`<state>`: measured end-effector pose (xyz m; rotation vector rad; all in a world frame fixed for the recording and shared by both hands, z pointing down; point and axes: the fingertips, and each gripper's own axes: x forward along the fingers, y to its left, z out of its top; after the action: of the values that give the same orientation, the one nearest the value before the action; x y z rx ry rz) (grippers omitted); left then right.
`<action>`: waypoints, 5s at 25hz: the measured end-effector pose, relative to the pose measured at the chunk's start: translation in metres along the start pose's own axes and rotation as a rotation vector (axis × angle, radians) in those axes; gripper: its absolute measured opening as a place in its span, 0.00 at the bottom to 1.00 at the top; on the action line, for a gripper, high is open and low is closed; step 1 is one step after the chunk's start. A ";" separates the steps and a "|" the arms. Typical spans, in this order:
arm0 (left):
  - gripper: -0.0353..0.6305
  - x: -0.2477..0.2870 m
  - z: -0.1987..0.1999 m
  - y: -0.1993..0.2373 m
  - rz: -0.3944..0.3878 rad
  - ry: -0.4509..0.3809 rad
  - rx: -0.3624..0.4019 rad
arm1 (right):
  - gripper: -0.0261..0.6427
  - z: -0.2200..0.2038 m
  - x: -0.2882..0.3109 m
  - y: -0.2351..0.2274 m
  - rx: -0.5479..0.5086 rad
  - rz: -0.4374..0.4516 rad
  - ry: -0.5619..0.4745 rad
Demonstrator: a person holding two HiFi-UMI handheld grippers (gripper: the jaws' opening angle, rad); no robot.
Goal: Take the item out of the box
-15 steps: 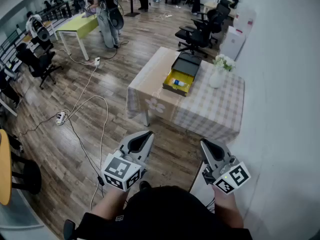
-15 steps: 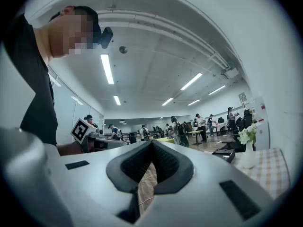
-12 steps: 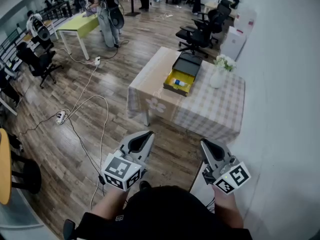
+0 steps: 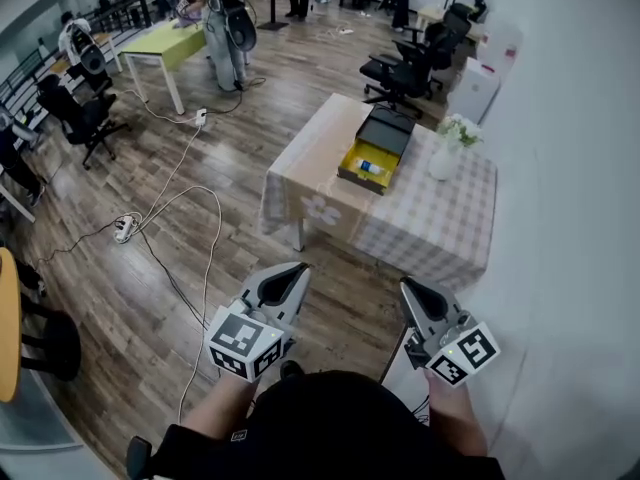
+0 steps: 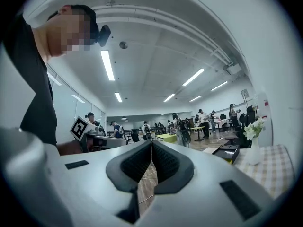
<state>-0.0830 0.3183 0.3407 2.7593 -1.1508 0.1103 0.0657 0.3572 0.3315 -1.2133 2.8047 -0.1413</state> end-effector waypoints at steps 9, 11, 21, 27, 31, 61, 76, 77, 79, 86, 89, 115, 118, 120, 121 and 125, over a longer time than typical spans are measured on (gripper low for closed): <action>0.08 -0.035 -0.012 0.039 0.033 -0.005 -0.032 | 0.10 -0.009 0.044 0.023 0.042 0.039 0.020; 0.08 -0.045 -0.016 0.050 0.038 -0.002 -0.039 | 0.10 -0.011 0.056 0.033 0.038 0.052 0.029; 0.08 -0.076 -0.038 0.091 0.071 -0.010 -0.114 | 0.10 -0.033 0.092 0.060 0.040 0.075 0.106; 0.08 -0.067 -0.037 0.112 0.085 0.003 -0.126 | 0.10 -0.033 0.117 0.048 0.058 0.103 0.104; 0.08 -0.054 -0.039 0.128 0.111 0.018 -0.137 | 0.10 -0.042 0.135 0.032 0.085 0.125 0.111; 0.08 0.221 0.010 0.174 0.041 0.126 -0.084 | 0.10 -0.032 0.193 -0.223 0.192 0.103 0.094; 0.08 0.288 0.011 0.213 -0.067 0.130 -0.118 | 0.10 -0.053 0.217 -0.288 0.228 -0.021 0.124; 0.08 0.294 0.011 0.224 -0.073 0.131 -0.126 | 0.10 -0.054 0.225 -0.295 0.231 -0.036 0.129; 0.08 0.305 0.013 0.245 -0.085 0.131 -0.133 | 0.10 -0.057 0.246 -0.308 0.235 -0.056 0.136; 0.08 0.347 0.038 0.324 -0.105 0.105 -0.101 | 0.10 -0.080 0.318 -0.364 0.124 -0.147 0.248; 0.08 0.362 0.041 0.340 -0.133 0.114 -0.087 | 0.10 -0.077 0.328 -0.381 0.132 -0.188 0.231; 0.08 0.431 -0.008 0.307 -0.106 0.265 -0.124 | 0.28 -0.221 0.332 -0.457 -0.050 0.041 0.761; 0.08 0.424 -0.020 0.310 -0.085 0.282 -0.153 | 0.28 -0.242 0.338 -0.461 -0.052 0.060 0.813; 0.08 0.421 -0.023 0.311 -0.072 0.283 -0.167 | 0.29 -0.255 0.342 -0.463 -0.067 0.077 0.855; 0.08 0.419 -0.024 0.312 -0.065 0.282 -0.172 | 0.29 -0.261 0.343 -0.463 -0.080 0.086 0.878; 0.08 0.409 -0.024 0.316 -0.036 0.274 -0.186 | 0.29 -0.291 0.347 -0.468 -0.147 0.106 0.986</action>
<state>-0.0201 -0.1838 0.4503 2.5053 -0.9868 0.3466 0.1342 -0.1998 0.6619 -1.2481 3.7469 -0.7135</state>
